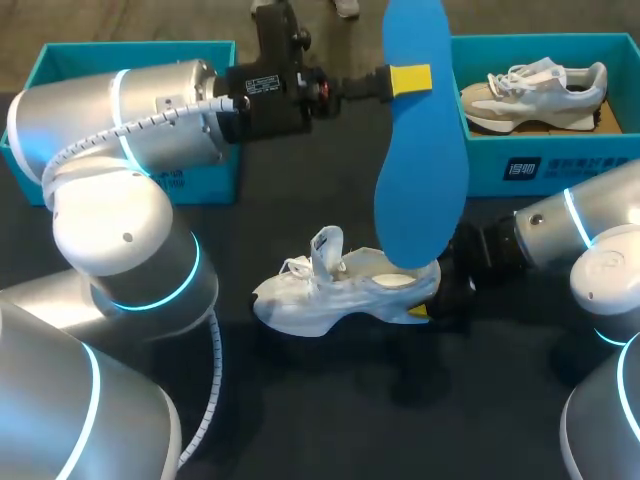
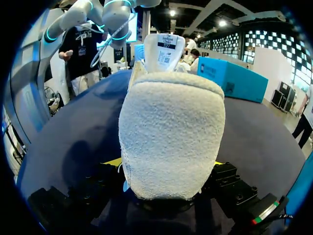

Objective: Take the shoe out of the shoebox, open the shoe tongue, remove and reinsert the insole, then place the shoe into the shoebox

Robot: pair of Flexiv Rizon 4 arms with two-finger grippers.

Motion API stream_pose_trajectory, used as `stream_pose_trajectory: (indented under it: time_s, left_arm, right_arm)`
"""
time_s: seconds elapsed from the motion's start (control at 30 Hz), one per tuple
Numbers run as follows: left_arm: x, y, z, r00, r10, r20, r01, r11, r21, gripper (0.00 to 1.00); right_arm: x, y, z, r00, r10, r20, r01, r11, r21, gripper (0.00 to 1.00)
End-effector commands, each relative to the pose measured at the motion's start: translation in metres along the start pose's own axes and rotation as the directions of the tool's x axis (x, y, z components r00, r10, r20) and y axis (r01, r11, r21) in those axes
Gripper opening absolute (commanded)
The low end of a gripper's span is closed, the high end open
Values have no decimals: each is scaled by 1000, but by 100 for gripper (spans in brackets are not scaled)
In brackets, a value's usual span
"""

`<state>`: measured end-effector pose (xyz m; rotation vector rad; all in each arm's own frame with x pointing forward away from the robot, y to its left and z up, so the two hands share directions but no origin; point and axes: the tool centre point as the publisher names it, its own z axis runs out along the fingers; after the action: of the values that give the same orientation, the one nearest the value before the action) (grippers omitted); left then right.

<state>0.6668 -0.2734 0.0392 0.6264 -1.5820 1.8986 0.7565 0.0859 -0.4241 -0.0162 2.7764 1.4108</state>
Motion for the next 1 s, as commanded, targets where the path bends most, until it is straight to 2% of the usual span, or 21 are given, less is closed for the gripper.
stream_pose_trajectory:
  time_s: [0.03, 0.37, 0.57, 0.8, 1.0]
  left_arm:
    - [-1, 2, 0, 1000, 1, -2, -1, 1000, 7, 0]
    - [-1, 2, 0, 1000, 1, -2, -1, 1000, 7, 0]
    - [3, -1, 4, 997, -72, -33, 73, 997, 36, 0]
    - [19, -2, -8, 992, -119, -30, 119, 993, -4, 0]
    - [23, 2, -22, 990, -137, -17, 137, 991, -10, 0]
  right_arm:
    - [0, -1, 6, 1000, 0, -1, 0, 1000, 3, 0]
    - [0, -1, 6, 1000, 0, -1, 0, 1000, 3, 0]
    - [0, -1, 6, 1000, 0, -1, 0, 1000, 3, 0]
    - [0, -1, 6, 1000, 0, -1, 0, 1000, 3, 0]
    - [0, -1, 6, 1000, 0, -1, 0, 1000, 3, 0]
